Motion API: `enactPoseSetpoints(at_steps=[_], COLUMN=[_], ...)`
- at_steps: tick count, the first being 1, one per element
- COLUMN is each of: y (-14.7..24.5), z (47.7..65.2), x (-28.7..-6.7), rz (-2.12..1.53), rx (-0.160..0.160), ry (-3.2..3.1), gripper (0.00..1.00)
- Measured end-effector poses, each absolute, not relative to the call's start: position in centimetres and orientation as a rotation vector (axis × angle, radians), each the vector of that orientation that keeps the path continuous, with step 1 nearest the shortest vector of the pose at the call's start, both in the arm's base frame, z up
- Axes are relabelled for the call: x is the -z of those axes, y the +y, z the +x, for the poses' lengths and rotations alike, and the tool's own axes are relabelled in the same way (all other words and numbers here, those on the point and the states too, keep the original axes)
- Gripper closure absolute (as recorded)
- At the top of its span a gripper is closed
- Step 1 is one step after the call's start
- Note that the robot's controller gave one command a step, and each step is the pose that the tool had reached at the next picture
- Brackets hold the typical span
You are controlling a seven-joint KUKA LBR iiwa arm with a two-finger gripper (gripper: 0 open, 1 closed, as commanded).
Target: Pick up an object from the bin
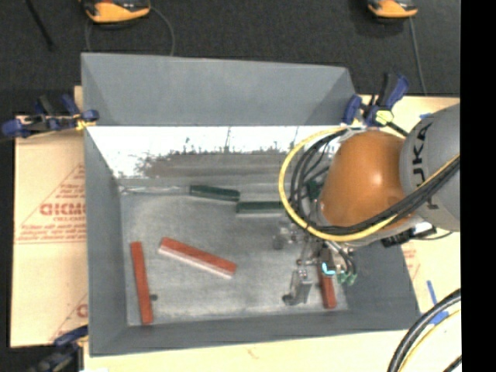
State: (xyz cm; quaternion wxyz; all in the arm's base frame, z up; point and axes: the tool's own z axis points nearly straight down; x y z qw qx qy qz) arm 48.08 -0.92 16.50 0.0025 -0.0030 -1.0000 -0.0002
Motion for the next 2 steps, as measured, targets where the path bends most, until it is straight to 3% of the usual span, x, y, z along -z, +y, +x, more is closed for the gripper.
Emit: enactPoseSetpoints(at_steps=[1, 2], y=[6.5, 7.2], z=[49.8, 51.1], x=[-8.8, -7.0], rz=[-0.029, -0.247], rx=[0.006, 0.003], ry=[-3.138, -3.136], gripper=[0.0, 0.0])
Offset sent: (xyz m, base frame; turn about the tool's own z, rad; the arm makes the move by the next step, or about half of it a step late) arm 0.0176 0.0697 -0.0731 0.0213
